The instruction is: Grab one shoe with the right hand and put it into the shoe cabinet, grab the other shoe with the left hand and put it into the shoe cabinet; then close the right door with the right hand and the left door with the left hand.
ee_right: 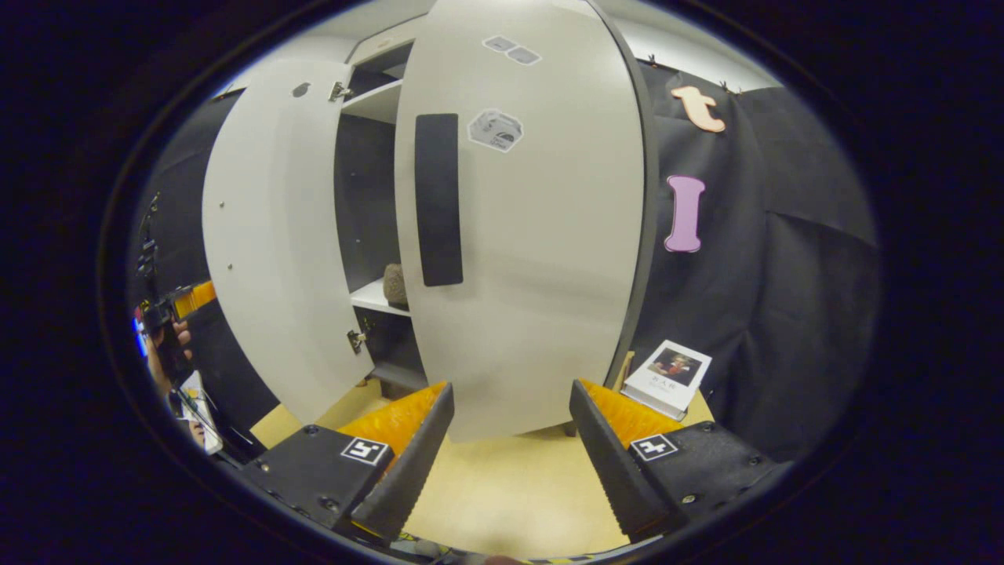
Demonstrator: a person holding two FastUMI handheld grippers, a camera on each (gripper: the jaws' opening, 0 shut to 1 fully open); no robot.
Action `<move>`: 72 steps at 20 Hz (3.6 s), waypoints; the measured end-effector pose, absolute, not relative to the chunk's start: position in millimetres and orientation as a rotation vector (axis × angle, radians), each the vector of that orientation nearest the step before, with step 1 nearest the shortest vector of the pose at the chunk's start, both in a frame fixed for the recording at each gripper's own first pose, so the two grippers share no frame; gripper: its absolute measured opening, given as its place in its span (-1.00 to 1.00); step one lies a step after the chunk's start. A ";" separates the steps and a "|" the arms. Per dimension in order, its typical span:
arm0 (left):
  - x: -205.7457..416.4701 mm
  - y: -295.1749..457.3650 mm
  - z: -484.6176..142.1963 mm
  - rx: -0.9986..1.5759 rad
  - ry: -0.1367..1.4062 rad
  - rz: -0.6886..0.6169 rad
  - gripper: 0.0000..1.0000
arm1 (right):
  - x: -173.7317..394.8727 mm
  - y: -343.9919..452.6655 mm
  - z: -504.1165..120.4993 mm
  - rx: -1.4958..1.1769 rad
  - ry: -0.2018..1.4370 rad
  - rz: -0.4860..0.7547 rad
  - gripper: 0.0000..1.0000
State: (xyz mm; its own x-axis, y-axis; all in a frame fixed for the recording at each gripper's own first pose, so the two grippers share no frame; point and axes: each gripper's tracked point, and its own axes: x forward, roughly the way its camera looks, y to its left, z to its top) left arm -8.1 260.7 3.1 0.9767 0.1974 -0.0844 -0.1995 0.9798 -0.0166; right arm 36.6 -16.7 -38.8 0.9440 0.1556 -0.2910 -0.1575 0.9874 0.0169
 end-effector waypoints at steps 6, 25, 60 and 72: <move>-9.7 212.1 7.9 0.002 0.084 0.093 0.77 | 29.5 -11.3 -49.1 0.001 0.319 0.168 0.94; 64.4 28.9 9.6 -0.113 0.095 -0.308 0.87 | 11.5 -80.1 -50.9 0.119 0.303 -0.008 0.94; -24.7 37.1 45.6 -0.075 -0.007 0.009 0.90 | -6.6 21.0 40.5 0.041 -0.103 -0.026 0.98; -35.0 48.0 47.4 -0.053 -0.022 0.022 0.90 | -10.1 30.6 35.8 0.010 -0.118 -0.024 0.98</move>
State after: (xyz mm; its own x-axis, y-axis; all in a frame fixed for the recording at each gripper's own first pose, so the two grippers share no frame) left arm -35.0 48.0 47.4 0.9995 0.0225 0.0218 -0.0213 0.9984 -0.0532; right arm -10.1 30.6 35.8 0.9927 -0.0244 0.1180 0.0232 0.9997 0.0114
